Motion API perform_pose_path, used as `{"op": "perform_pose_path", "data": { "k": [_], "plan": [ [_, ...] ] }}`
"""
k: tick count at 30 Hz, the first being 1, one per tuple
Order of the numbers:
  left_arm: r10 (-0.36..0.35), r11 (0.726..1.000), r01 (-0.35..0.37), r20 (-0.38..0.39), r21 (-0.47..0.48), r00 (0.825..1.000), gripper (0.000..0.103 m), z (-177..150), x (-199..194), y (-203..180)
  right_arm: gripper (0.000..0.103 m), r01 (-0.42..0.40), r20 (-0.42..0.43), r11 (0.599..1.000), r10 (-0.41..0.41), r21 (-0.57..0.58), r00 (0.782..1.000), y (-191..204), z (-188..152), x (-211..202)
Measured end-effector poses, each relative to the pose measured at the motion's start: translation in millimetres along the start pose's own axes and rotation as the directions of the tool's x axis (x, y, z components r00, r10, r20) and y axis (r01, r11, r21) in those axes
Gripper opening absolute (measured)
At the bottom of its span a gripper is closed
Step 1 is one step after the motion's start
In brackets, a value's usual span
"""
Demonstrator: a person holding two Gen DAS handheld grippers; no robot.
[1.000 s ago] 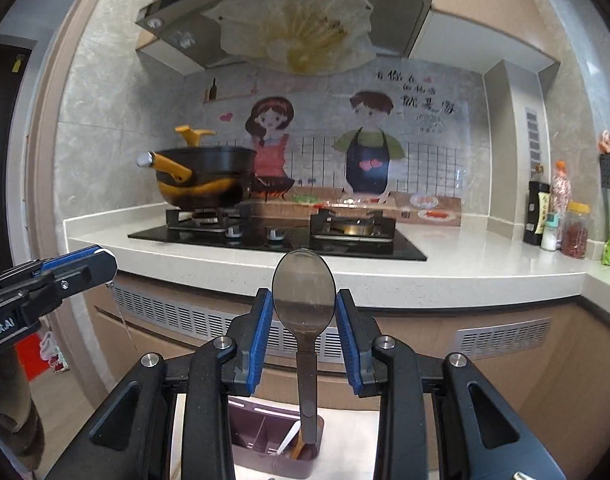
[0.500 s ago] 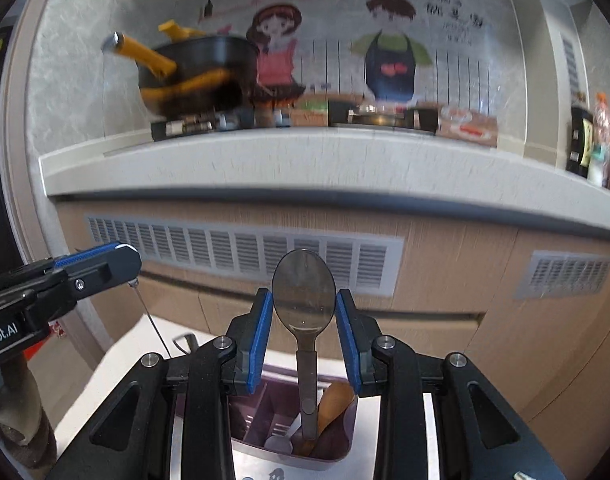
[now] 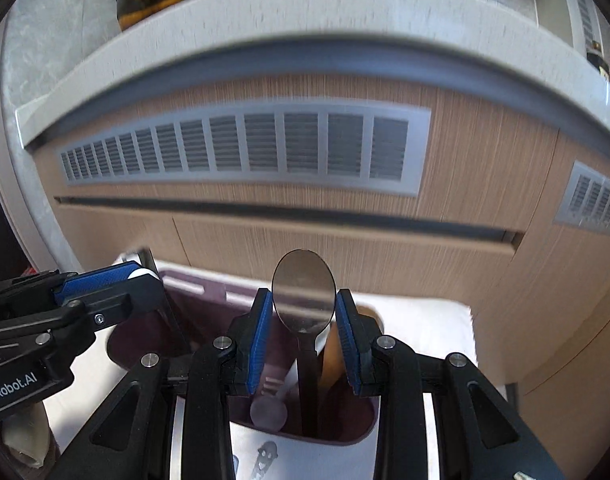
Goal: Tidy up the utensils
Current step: 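Lift both spoons and lower them into the maroon caddy, then grasp a wooden chopstick with the right gripper and lift it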
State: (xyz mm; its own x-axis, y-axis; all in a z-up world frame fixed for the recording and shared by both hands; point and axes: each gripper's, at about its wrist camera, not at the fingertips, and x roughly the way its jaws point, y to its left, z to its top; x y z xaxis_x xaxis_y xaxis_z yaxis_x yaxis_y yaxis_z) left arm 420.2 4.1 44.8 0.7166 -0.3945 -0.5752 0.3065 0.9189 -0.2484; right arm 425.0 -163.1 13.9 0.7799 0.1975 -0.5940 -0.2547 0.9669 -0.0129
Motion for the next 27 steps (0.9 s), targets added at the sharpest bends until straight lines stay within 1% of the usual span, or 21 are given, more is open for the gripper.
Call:
{"op": "perform_pose_path", "data": {
  "k": [2, 3, 4, 5, 6, 7, 9, 11, 14, 16, 18, 21, 22, 24, 27],
  "plan": [
    [0.007, 1.000, -0.007, -0.021, -0.015, 1.000, 0.024, -3, 5, 2, 0.032, 0.011, -0.017, 1.000, -0.011, -0.017, 1.000, 2, -5, 1],
    [0.011, 1.000, -0.012, -0.026, -0.024, 1.000, 0.025, -5, 6, 3, 0.035, 0.017, -0.017, 1.000, -0.018, -0.024, 1.000, 3, -7, 1],
    [0.014, 1.000, -0.014, -0.028, -0.027, 1.000, 0.027, -5, 5, 5, 0.037, 0.031, -0.007, 0.999, -0.031, -0.034, 0.999, 4, -9, -2],
    [0.016, 0.999, -0.017, -0.027, -0.031, 1.000, 0.033, -5, 3, 5, 0.039, 0.048, 0.002, 0.998, -0.048, -0.041, 0.999, 5, -11, -7],
    [0.018, 0.999, -0.019, -0.024, -0.034, 1.000, 0.035, -5, 1, 6, 0.041, 0.059, 0.011, 0.997, -0.058, -0.043, 0.998, 6, -12, -13],
    [0.020, 0.999, -0.021, -0.016, -0.037, 1.000, 0.037, -5, -5, 6, 0.041, 0.064, 0.018, 0.997, -0.063, -0.042, 0.998, 6, -13, -17],
    [0.023, 0.999, -0.023, 0.000, -0.041, 1.000, 0.038, -6, -17, 6, 0.042, 0.066, 0.034, 0.997, -0.065, -0.035, 0.997, 7, -16, -32],
    [0.036, 0.998, -0.035, 0.020, -0.048, 0.999, 0.044, -7, -33, 7, 0.043, 0.066, 0.041, 0.997, -0.064, -0.040, 0.997, 10, -20, -46],
    [0.088, 0.995, -0.085, 0.044, -0.053, 0.995, 0.053, -16, -61, 14, 0.054, 0.061, 0.043, 0.996, -0.058, -0.064, 0.997, 21, -31, -63],
    [0.129, 0.990, -0.126, 0.052, -0.062, 0.990, 0.055, -28, -79, 21, 0.056, 0.054, 0.038, 0.994, -0.050, -0.091, 0.998, 32, -42, -71],
    [0.169, 0.983, -0.166, 0.038, -0.076, 0.985, 0.056, -44, -94, 28, 0.058, 0.033, 0.018, 0.993, -0.031, -0.115, 0.999, 46, -58, -77],
    [0.214, 0.972, -0.213, -0.002, -0.103, 0.977, 0.062, -69, -109, 39, 0.058, -0.003, -0.020, 0.990, 0.000, -0.138, 1.000, 67, -79, -81],
    [0.235, 0.965, -0.236, -0.021, -0.115, 0.972, 0.065, -83, -114, 44, 0.058, -0.016, -0.034, 0.990, 0.011, -0.144, 0.999, 74, -87, -81],
    [0.260, 0.956, -0.265, -0.059, -0.129, 0.964, 0.065, -104, -119, 51, 0.058, -0.047, -0.067, 0.988, 0.038, -0.147, 0.997, 86, -102, -80],
    [0.298, 0.940, -0.312, -0.114, -0.136, 0.948, 0.070, -136, -126, 63, 0.058, -0.106, -0.136, 0.983, 0.085, -0.151, 0.987, 105, -123, -73]
  ]
}}
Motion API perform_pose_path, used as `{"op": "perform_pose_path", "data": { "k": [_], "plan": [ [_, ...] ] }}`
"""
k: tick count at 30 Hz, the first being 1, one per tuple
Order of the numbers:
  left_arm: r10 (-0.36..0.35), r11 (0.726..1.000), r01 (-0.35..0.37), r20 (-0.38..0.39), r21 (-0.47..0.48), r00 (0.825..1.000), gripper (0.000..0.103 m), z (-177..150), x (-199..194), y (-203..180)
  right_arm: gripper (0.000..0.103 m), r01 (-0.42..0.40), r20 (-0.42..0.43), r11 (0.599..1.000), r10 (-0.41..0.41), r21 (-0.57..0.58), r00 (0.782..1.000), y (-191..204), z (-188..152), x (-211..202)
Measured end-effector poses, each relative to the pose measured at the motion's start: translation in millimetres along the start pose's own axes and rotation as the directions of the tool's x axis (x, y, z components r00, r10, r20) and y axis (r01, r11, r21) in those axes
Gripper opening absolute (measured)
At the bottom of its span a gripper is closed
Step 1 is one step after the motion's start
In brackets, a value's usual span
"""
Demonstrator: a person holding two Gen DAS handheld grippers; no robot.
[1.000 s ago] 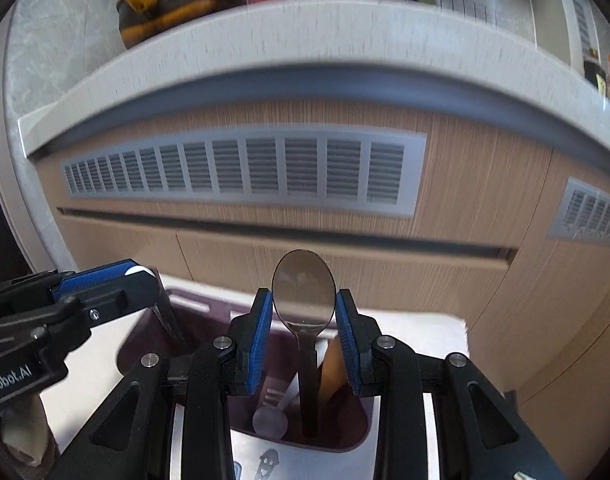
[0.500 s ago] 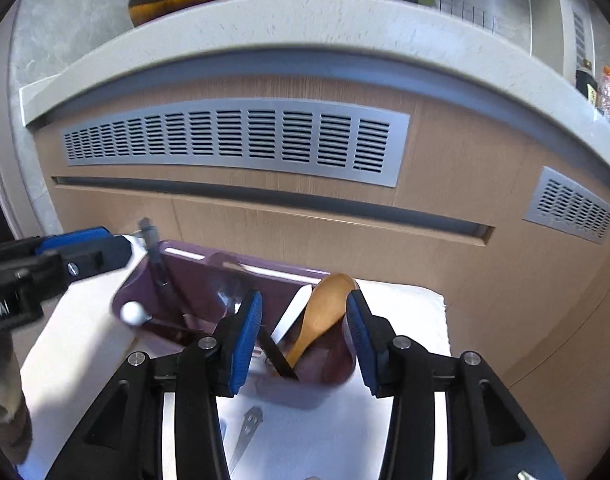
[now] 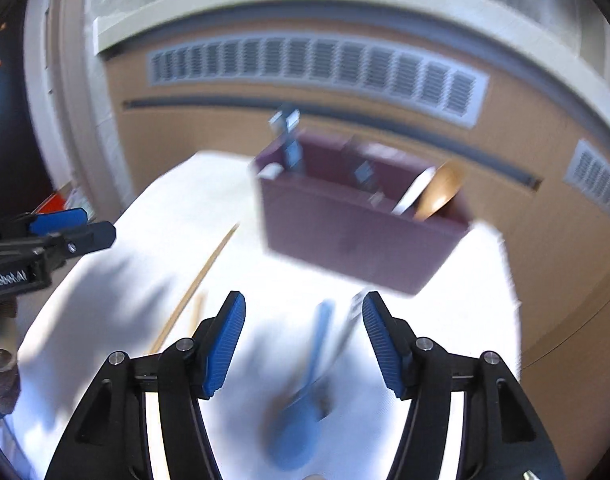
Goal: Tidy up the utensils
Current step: 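Grasp a wooden chopstick with the right gripper and lift it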
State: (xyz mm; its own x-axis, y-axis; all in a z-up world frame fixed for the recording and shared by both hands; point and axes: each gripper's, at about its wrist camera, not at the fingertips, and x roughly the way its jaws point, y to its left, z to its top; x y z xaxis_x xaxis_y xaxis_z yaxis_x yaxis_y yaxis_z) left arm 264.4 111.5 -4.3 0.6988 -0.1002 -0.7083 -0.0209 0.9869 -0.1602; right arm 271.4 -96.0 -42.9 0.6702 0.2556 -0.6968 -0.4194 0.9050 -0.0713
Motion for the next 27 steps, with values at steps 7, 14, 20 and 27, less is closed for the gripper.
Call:
{"op": "perform_pose_path", "data": {
  "k": [7, 14, 20, 27],
  "plan": [
    [0.087, 0.996, -0.087, -0.081, -0.003, 0.993, 0.071, -55, 5, 18, 0.058, -0.076, -0.119, 0.997, 0.072, -0.025, 0.990, 37, -22, 27],
    [0.090, 0.996, -0.090, -0.084, 0.001, 0.992, 0.076, -64, 10, 18, 0.037, -0.103, -0.194, 0.992, 0.088, -0.073, 0.977, 62, -36, 45],
    [0.053, 0.998, -0.055, -0.095, -0.025, 0.994, 0.077, -67, 9, 22, 0.026, -0.114, -0.202, 0.989, 0.093, -0.095, 0.975, 69, -38, 45],
    [0.035, 0.999, -0.039, -0.104, -0.037, 0.994, 0.077, -67, 11, 20, 0.006, -0.106, -0.197, 0.980, 0.072, -0.166, 0.978, 79, -43, 39]
  ]
}}
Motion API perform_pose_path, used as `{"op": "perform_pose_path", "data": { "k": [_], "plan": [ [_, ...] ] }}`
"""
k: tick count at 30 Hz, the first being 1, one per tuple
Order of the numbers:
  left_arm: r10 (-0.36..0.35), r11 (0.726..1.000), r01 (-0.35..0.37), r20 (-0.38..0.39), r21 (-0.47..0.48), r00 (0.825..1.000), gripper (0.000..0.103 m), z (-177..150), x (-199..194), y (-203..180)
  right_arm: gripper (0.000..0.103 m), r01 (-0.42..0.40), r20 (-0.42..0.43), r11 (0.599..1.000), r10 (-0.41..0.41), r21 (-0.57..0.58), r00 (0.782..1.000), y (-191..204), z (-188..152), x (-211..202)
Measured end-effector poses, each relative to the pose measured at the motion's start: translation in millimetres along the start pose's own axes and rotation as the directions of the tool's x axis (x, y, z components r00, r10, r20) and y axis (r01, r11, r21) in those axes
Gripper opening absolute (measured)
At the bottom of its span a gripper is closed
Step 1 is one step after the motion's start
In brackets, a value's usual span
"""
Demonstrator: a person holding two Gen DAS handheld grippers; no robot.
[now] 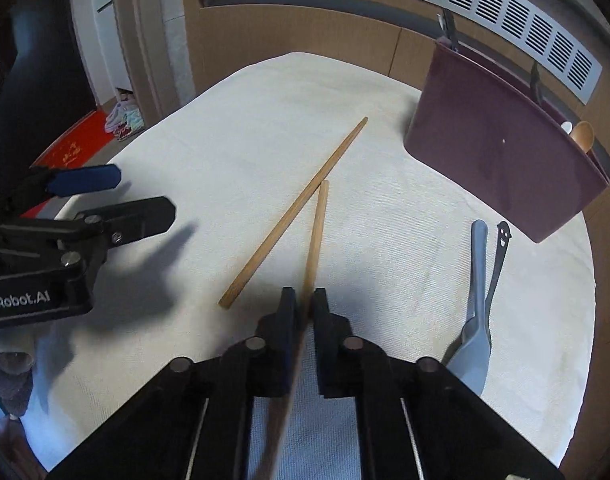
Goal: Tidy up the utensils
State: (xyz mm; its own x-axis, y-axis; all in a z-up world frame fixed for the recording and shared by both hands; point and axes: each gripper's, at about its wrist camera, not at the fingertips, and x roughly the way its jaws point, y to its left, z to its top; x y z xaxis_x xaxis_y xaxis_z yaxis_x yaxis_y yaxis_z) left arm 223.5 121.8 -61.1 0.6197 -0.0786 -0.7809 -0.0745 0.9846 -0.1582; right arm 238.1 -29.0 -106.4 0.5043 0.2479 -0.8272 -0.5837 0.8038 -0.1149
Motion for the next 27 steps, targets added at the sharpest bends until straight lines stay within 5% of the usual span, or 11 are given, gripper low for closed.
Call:
{"op": "perform_pose_path", "data": {
  "k": [9, 20, 27],
  "plan": [
    [-0.047, 0.999, 0.047, -0.031, 0.021, 0.998, 0.077, 5, 0, -13, 0.005, 0.014, 0.075, 0.986, -0.027, 0.164, 0.997, -67, -17, -46],
    [-0.120, 0.987, 0.129, -0.101, 0.093, 0.988, 0.077, 17, 12, -67, 0.005, 0.083, 0.089, 0.908, -0.131, 0.410, 0.987, -157, -70, -78],
    [-0.234, 0.939, 0.258, -0.128, 0.227, 0.964, 0.077, 5, 9, -141, 0.005, 0.062, 0.096, 0.872, -0.124, 0.485, 0.988, -179, -97, -78]
  ]
}}
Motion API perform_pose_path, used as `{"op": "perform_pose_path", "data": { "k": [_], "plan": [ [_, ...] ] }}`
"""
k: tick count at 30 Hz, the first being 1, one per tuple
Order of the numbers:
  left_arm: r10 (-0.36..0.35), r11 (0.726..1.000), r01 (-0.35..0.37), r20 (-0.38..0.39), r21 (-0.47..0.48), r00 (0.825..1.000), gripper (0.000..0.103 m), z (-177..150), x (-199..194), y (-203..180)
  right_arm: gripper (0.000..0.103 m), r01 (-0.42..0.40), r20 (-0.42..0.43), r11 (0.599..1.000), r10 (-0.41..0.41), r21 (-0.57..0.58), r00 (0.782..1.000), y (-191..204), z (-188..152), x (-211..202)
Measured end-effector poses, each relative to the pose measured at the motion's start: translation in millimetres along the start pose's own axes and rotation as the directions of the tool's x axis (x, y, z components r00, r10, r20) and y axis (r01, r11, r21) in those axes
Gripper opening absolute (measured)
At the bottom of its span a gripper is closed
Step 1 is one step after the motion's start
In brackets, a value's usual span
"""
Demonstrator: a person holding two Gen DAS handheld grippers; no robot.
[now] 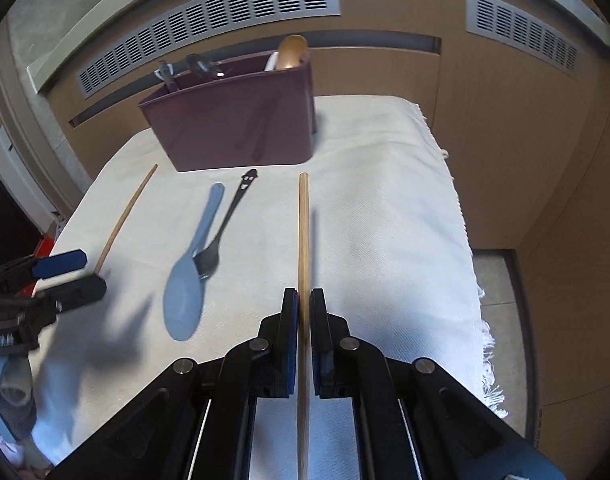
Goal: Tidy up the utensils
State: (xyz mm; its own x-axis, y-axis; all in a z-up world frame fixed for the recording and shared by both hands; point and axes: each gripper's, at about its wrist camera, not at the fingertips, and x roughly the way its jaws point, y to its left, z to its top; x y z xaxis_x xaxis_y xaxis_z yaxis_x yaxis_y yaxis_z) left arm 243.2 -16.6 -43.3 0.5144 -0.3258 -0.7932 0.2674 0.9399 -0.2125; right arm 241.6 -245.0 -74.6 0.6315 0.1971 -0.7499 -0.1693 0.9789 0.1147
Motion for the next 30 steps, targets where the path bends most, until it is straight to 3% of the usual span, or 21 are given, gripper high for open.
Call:
{"op": "perform_pose_path", "data": {
  "k": [3, 6, 10, 12, 17, 22, 24, 26, 30],
  "plan": [
    [-0.021, 0.998, 0.021, -0.009, 0.061, 1.000, 0.077, 3, 11, -28, 0.006, -0.006, 0.005, 1.000, 0.006, 0.020, 1.000, -7, -8, 0],
    [-0.028, 0.998, 0.031, -0.044, 0.054, 0.999, 0.076, 17, 27, -39, 0.006, -0.020, 0.002, 0.999, 0.020, 0.034, 1.000, -13, -15, -1],
    [-0.085, 0.996, 0.084, -0.105, -0.019, 0.991, 0.053, 27, 42, -39, 0.006, -0.043, -0.001, 0.998, 0.043, 0.055, 0.999, -22, -23, 0],
    [-0.080, 0.997, 0.081, -0.105, 0.005, 0.991, 0.053, 24, 41, -46, 0.006, -0.050, 0.004, 0.997, 0.050, 0.064, 0.999, -25, -25, 0],
    [0.035, 0.998, -0.031, -0.069, 0.059, 0.997, 0.053, 1, 40, -60, 0.006, -0.059, 0.017, 0.995, 0.058, 0.081, 0.998, -27, -27, 1],
    [0.162, 0.982, -0.154, -0.065, 0.108, 0.985, 0.053, -8, 54, -73, 0.008, -0.051, 0.033, 0.994, 0.048, 0.098, 0.998, -31, -28, -2],
    [0.177, 0.976, -0.170, -0.034, 0.139, 0.984, 0.052, -11, 53, -76, 0.012, -0.051, 0.029, 0.993, 0.048, 0.105, 0.998, -32, -29, -1],
    [0.151, 0.980, -0.146, -0.028, 0.134, 0.988, 0.038, -11, 50, -73, 0.012, -0.052, 0.026, 0.993, 0.049, 0.106, 0.998, -32, -30, 0],
    [0.111, 0.986, -0.116, 0.043, 0.118, 0.993, 0.036, -11, 23, -60, 0.020, -0.047, 0.030, 0.995, 0.044, 0.092, 0.999, -29, -30, -1]
  ]
}}
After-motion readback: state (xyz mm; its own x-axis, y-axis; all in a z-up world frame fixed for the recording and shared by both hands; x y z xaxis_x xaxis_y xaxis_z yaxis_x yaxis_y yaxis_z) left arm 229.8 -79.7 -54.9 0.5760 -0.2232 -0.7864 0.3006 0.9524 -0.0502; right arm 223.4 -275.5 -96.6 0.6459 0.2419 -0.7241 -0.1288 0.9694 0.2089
